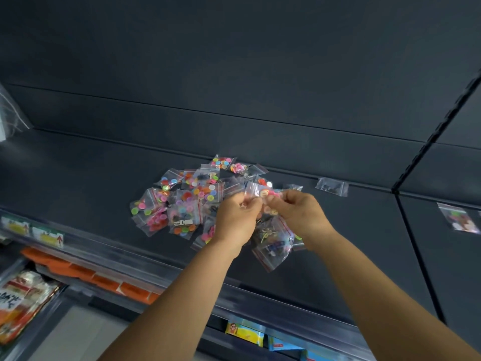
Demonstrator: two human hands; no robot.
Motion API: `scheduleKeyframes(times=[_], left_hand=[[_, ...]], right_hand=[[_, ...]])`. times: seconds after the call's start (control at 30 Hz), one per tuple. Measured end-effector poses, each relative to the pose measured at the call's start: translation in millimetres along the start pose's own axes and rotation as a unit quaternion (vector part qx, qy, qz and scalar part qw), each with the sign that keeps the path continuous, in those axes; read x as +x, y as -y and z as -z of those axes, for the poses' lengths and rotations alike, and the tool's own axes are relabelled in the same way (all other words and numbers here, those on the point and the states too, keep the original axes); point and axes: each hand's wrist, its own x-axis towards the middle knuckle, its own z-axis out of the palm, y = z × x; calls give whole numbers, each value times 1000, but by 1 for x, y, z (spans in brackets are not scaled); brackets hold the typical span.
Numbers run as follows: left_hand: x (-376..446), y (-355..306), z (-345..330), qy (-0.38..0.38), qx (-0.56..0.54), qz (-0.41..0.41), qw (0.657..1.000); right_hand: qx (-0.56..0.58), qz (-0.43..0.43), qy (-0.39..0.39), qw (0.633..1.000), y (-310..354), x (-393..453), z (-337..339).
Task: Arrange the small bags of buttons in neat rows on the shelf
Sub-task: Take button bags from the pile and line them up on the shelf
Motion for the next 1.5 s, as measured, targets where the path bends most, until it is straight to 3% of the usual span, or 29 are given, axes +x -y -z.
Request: scheduleKeyframes(times=[0.17, 0.37, 0.5, 0.77, 1.13, 1.5], left_hand=[[13, 8, 11, -29, 111, -39, 993], [13, 14, 17, -30, 215, -83, 973], [11, 12, 14, -9, 170, -60, 984], [7, 1, 17, 14, -32, 28, 999], [-2, 4, 12, 40, 8, -40, 998], [-39, -28, -67, 161, 19, -98, 982]], right_hand=[[-199, 76, -67, 975, -15, 33, 12], [-392, 101, -1, 914, -30, 56, 12], [-440, 109, -9, 892, -29, 59, 10], [-330, 110, -59, 936, -19, 53, 8], [-181, 103, -150, 966, -7, 1, 22], [-90, 20, -271, 958, -28, -77, 108]])
